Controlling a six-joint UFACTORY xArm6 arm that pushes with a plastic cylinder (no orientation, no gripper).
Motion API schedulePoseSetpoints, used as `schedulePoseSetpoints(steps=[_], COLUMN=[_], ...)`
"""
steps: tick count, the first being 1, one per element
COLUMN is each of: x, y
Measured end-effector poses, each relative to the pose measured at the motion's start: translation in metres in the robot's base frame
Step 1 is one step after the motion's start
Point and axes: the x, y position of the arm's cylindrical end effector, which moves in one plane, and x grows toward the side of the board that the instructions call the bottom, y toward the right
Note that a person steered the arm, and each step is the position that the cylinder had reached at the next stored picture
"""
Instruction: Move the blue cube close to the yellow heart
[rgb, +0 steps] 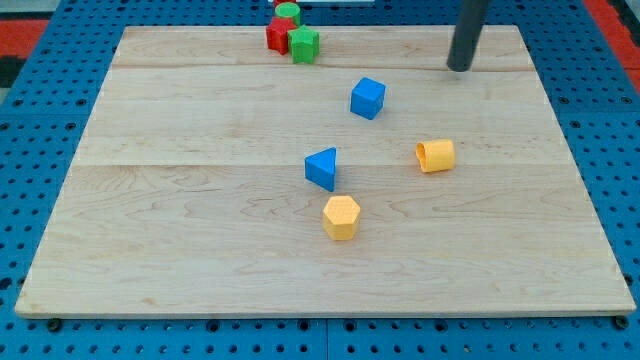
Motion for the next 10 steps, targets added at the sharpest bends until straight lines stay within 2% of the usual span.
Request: schedulePoseSetpoints(steps=[1,2,3,4,5,6,7,8,9,10], x=[-0.001,-0.009,0.005,0.049,0.064,0.046,0.087,0.146,0.152,0.135], y=[0.017,-0.041,-0.136,-0.16,-0.128,-0.13,-0.114,-0.113,-0.113,-0.109])
